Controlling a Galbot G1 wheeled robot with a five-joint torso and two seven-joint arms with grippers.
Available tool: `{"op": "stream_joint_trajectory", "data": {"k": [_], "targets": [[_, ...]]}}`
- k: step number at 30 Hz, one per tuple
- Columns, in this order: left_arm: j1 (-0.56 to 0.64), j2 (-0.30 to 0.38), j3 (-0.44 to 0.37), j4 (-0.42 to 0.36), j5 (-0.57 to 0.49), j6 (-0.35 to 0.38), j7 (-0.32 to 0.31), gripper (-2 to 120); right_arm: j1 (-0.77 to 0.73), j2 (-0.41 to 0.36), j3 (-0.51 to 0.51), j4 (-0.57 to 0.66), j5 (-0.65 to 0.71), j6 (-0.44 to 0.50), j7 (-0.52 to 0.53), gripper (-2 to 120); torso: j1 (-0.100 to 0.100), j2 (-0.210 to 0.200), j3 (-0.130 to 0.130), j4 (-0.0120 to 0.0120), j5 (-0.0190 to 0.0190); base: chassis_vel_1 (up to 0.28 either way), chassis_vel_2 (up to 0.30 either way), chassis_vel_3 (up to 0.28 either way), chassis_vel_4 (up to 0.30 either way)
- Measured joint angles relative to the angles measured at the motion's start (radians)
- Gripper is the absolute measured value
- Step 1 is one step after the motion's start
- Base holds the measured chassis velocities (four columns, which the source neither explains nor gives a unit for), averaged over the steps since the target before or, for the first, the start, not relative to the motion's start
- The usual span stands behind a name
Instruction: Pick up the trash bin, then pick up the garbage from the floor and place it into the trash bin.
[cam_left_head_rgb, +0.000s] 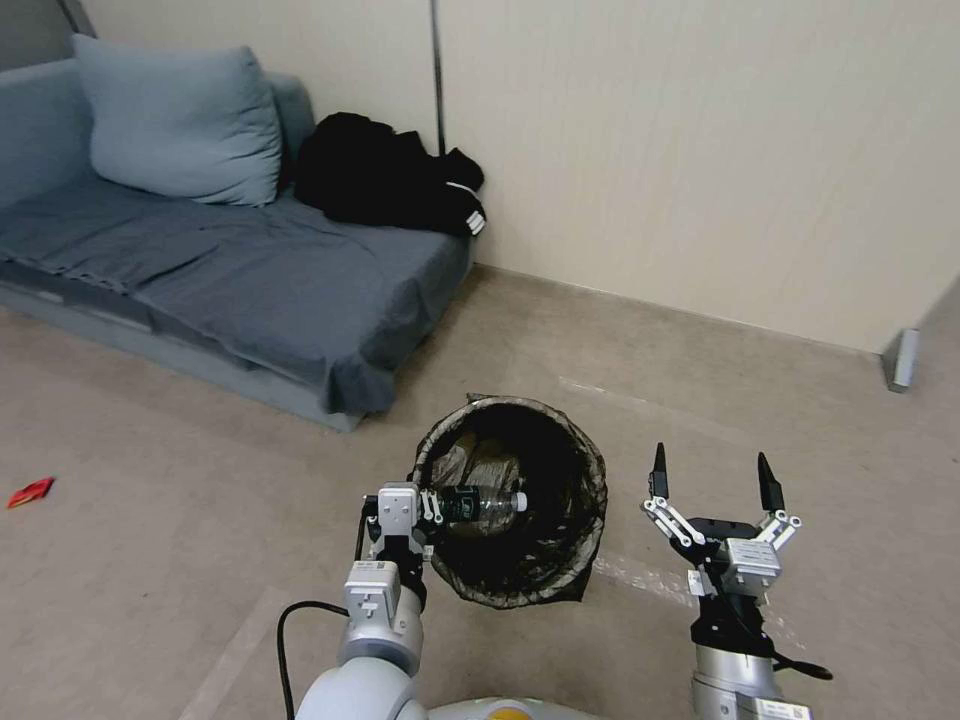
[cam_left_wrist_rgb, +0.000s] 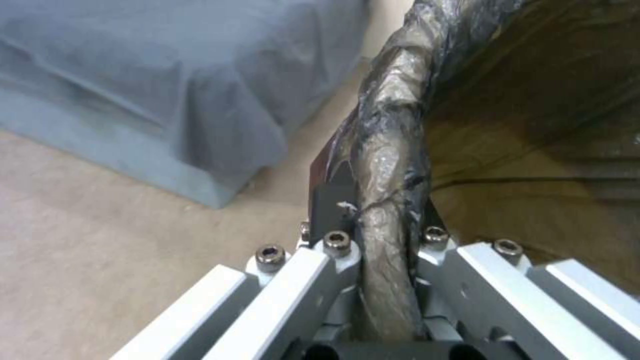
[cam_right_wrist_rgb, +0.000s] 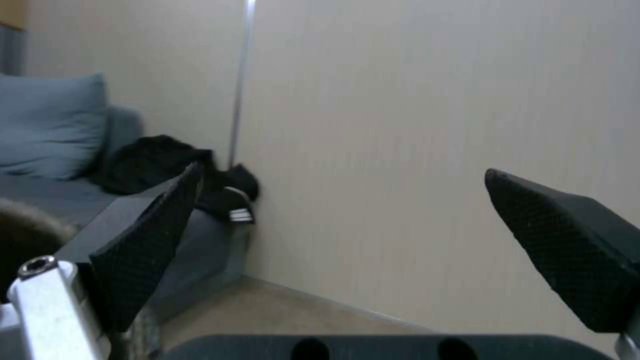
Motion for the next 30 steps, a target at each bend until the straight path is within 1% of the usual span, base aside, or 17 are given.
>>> {"op": "stream_joint_trajectory", "data": {"k": [2, 6, 12, 23, 30], "targets": [[0.0, 0.0, -0.002, 0.0, 0.0, 0.002, 0.0, 0, 0.0, -0.014, 0.001, -0.006, 0.0, 0.002, -0.035, 100, 0.0, 0.0, 0.0, 0.0, 0.0, 0.079, 0.096, 0.088, 0.083], [-0.002, 0.0, -0.007, 0.0, 0.0, 0.005, 0.001, 0, 0.003, -0.016, -0.003, -0.017, 0.018, 0.002, -0.075, 100, 0.0, 0.0, 0.0, -0.0002, 0.0, 0.085, 0.095, 0.087, 0.096], [-0.002, 0.001, -0.013, 0.0, 0.002, 0.008, 0.0, 0, 0.007, -0.022, -0.002, -0.018, 0.044, -0.006, -0.104, 100, 0.0, 0.0, 0.0, 0.0, 0.0, 0.128, 0.12, 0.129, 0.128], [0.0, 0.003, -0.015, -0.001, 0.002, 0.009, 0.0, 0, 0.013, -0.025, -0.008, -0.01, 0.101, -0.016, -0.108, 100, 0.0, 0.0, 0.0, -0.0002, 0.0, 0.117, 0.133, 0.122, 0.115], [0.001, 0.004, -0.013, -0.003, 0.002, 0.009, 0.001, 0, 0.016, -0.027, -0.002, -0.011, 0.098, -0.011, -0.099, 100, 0.0, 0.0, 0.0, -0.0001, 0.0, 0.138, 0.115, 0.127, 0.132]]}}
